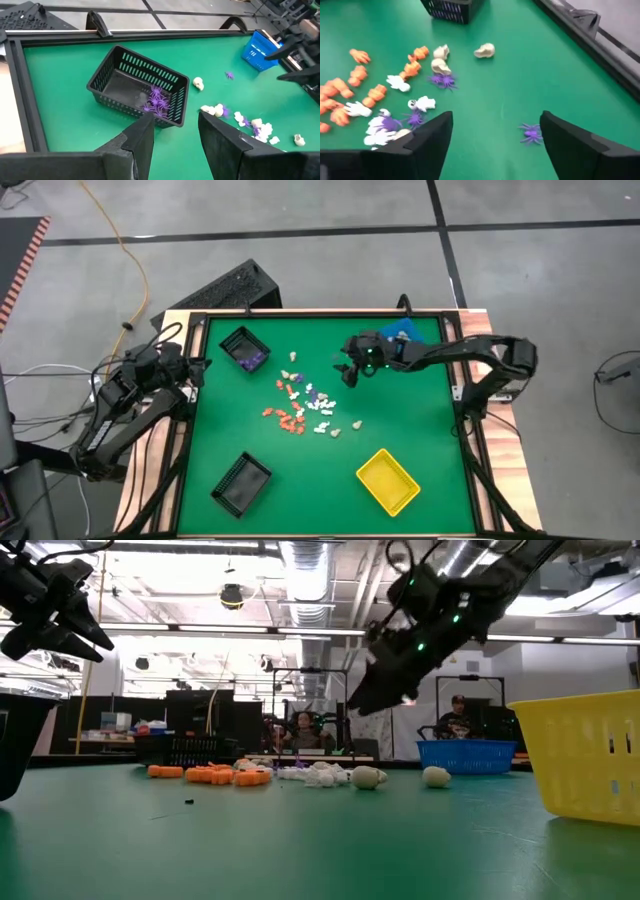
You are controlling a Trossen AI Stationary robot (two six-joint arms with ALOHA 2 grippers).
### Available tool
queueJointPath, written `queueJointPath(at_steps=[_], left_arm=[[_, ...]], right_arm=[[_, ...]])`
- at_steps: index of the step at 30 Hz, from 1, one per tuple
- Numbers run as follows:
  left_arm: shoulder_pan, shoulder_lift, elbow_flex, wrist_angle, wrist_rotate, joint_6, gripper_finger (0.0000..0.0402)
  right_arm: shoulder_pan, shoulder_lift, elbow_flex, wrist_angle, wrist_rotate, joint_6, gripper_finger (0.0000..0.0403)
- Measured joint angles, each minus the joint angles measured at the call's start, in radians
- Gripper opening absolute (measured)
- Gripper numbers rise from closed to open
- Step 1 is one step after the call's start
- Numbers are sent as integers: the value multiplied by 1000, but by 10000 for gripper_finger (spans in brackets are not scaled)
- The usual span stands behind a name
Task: Sort Halloween decoration
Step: Put the purple spider toy into the top black basket
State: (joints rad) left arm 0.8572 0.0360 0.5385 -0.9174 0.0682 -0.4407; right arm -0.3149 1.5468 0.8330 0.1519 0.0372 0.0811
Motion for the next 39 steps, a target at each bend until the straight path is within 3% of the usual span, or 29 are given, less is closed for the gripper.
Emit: queueJointPath(at_steps=[12,18,25,32,39], left_arm=[[0,0,0,1,1,2,144],[0,0,0,1,-3,2,144],[0,0,0,0,-9,1,144],[0,0,0,-9,-48,-18,143],[0,0,0,-9,-48,-23,143]], right_arm=[[-32,231,2,190,97,61,339],[-33,310,3,216,101,118,338],[-31,353,15,237,176,140,331],[-25,358,44,214,235,132,273],[-16,358,48,207,239,141,182]])
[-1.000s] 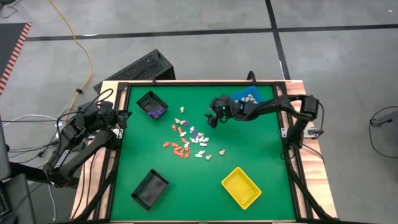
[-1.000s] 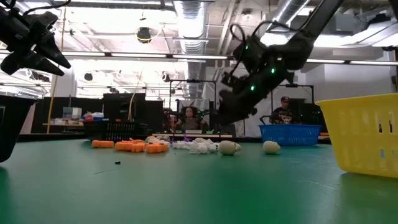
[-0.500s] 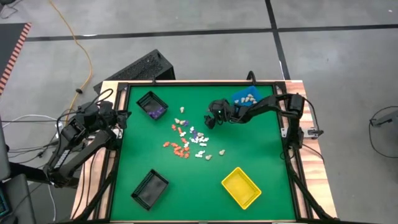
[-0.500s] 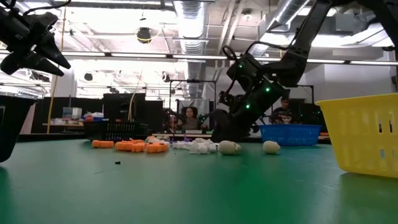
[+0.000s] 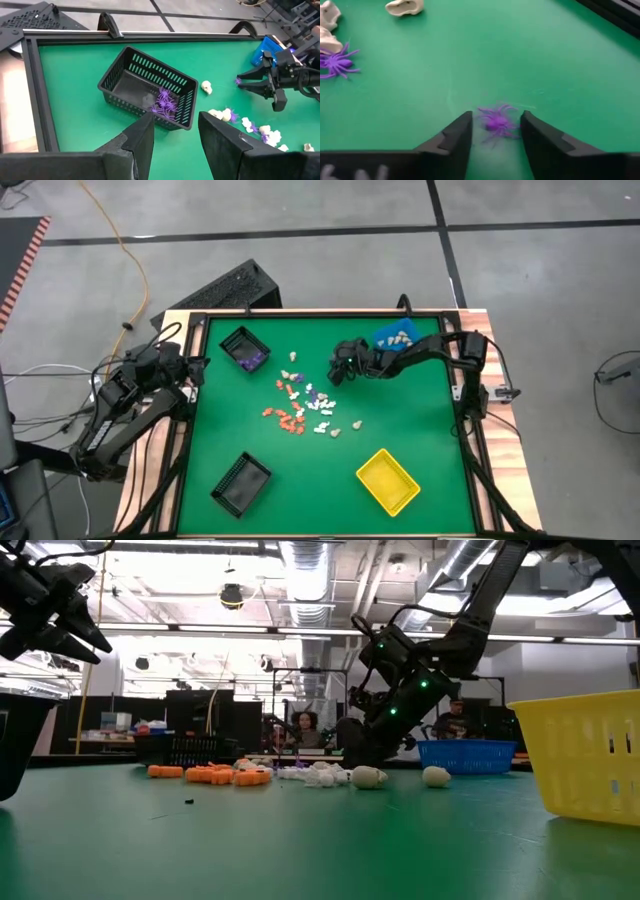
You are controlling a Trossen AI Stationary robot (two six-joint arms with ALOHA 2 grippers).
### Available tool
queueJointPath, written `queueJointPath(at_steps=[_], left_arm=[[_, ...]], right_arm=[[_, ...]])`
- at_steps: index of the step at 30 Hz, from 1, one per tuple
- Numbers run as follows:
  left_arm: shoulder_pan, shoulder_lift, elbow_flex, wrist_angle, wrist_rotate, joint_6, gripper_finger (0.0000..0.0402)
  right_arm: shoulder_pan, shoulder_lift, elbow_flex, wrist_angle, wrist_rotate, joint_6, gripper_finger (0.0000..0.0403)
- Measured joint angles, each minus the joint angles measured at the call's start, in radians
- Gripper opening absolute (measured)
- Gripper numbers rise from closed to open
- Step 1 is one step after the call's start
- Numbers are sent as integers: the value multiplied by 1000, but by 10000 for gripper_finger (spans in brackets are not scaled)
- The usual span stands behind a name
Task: Sort Halloween decoration
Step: Put the purple spider toy into the top black basket
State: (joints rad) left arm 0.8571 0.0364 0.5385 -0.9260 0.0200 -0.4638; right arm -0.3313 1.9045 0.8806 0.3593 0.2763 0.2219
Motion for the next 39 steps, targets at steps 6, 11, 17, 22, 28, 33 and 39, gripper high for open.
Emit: queueJointPath(at_steps=[6,11,17,22,28,33,39], left_arm=[[0,0,0,0,-1,0,143],[0,0,0,0,-1,0,143],[0,0,0,0,-1,0,143],[0,0,0,0,-1,0,143],[0,0,0,-1,-1,0,143],[0,0,0,-1,-2,0,143],[0,0,0,-1,0,0,143]], right_arm=[[12,0,0,-3,-5,22,99],[18,0,0,-4,-10,31,46],[23,-10,0,-11,-9,95,15],[28,-45,22,-8,-12,111,15],[38,-78,80,-3,-17,65,15],[34,-66,101,-6,-48,19,89],[25,-51,102,-22,-33,40,233]])
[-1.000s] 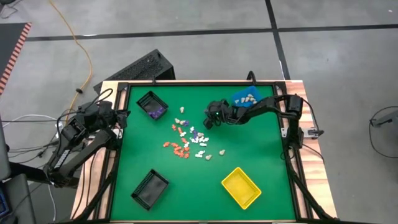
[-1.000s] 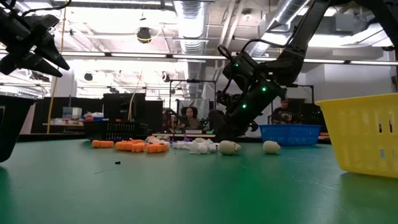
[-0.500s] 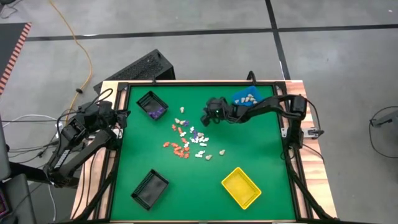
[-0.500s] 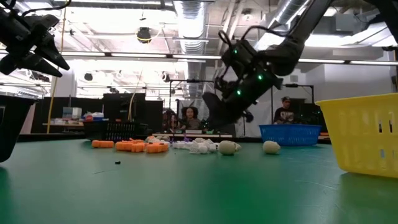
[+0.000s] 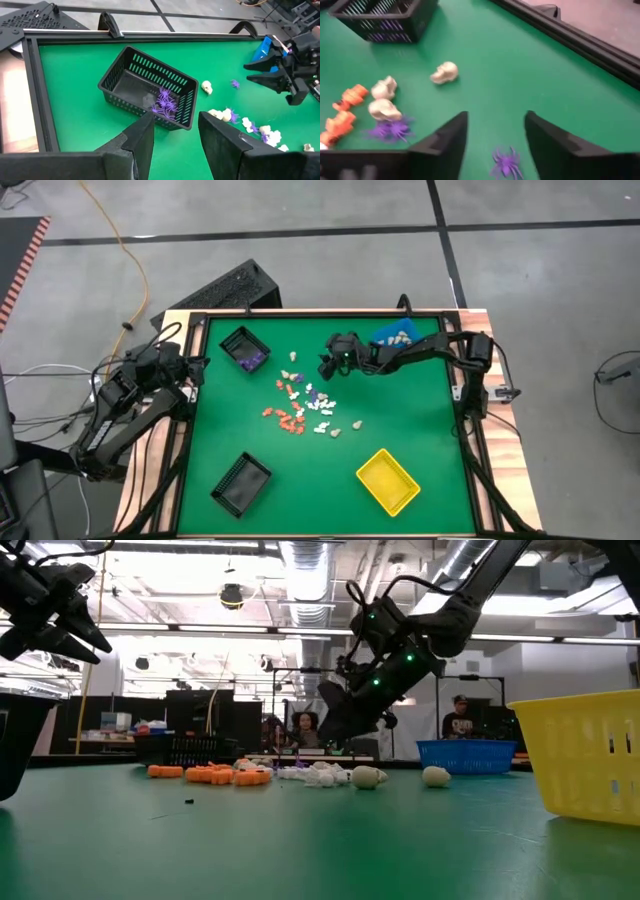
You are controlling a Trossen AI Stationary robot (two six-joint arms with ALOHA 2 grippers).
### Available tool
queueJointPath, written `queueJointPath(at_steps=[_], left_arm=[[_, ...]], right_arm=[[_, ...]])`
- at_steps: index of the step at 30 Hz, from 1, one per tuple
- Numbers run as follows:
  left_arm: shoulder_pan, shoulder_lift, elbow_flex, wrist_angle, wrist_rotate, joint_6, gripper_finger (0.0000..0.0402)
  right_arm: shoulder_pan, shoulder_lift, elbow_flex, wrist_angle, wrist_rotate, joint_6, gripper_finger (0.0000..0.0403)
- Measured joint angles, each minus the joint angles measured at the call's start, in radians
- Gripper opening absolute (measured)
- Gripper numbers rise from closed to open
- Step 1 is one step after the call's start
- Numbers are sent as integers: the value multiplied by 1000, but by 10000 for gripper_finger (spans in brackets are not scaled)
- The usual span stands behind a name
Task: Sort Halloween decoration
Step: Put the purple spider toy into the top black basket
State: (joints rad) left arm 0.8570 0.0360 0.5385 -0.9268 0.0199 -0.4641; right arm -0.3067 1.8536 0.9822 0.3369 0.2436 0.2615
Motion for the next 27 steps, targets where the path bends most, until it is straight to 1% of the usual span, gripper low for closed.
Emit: queueJointPath(at_steps=[2,3,6,12,14,18,22,27], left_arm=[[0,0,0,0,1,0,143],[0,0,0,0,1,0,143],[0,0,0,0,0,0,143],[0,0,0,0,0,0,143],[0,0,0,0,0,0,143],[0,0,0,0,0,0,144],[0,0,0,-1,-3,-1,144],[0,0,0,0,-6,-1,144]], right_arm=[[-3,0,0,-14,0,-5,270],[-3,0,0,-31,1,-9,283],[-3,1,0,-88,1,-16,298],[6,5,0,-105,47,-18,289],[7,28,2,-70,47,-23,289],[10,80,15,-62,50,-23,289],[10,96,22,-60,89,-24,288],[5,98,21,-102,98,-24,273]])
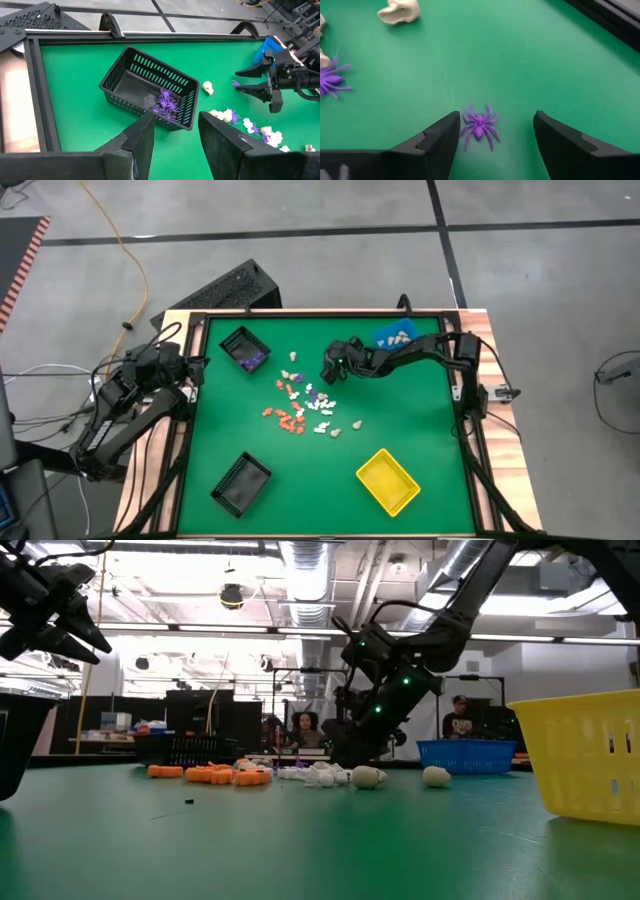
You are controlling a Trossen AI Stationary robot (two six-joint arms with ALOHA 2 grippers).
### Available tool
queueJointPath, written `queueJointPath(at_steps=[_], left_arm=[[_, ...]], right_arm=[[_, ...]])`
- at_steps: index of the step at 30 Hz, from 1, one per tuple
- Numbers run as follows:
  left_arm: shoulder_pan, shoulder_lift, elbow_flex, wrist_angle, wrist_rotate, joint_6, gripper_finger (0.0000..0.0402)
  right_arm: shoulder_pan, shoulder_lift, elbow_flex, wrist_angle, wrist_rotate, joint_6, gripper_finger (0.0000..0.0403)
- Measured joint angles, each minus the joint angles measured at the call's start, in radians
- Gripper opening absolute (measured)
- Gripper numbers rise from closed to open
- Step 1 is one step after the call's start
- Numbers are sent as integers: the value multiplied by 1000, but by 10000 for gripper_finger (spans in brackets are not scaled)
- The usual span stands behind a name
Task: Sort Halloween decoration
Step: Put the purple spider toy into the top black basket
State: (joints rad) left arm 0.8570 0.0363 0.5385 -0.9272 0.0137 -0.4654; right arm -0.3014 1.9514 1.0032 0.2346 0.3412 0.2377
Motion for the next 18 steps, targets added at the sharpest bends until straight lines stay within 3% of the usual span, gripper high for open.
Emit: queueJointPath(at_steps=[5,15,18], left_arm=[[0,0,0,0,0,-1,144],[0,0,0,0,0,-2,144],[0,0,0,0,0,-2,144]], right_arm=[[1,0,0,-15,-1,0,216],[0,-2,1,-21,-1,23,32],[0,-2,1,-19,-12,23,14]])
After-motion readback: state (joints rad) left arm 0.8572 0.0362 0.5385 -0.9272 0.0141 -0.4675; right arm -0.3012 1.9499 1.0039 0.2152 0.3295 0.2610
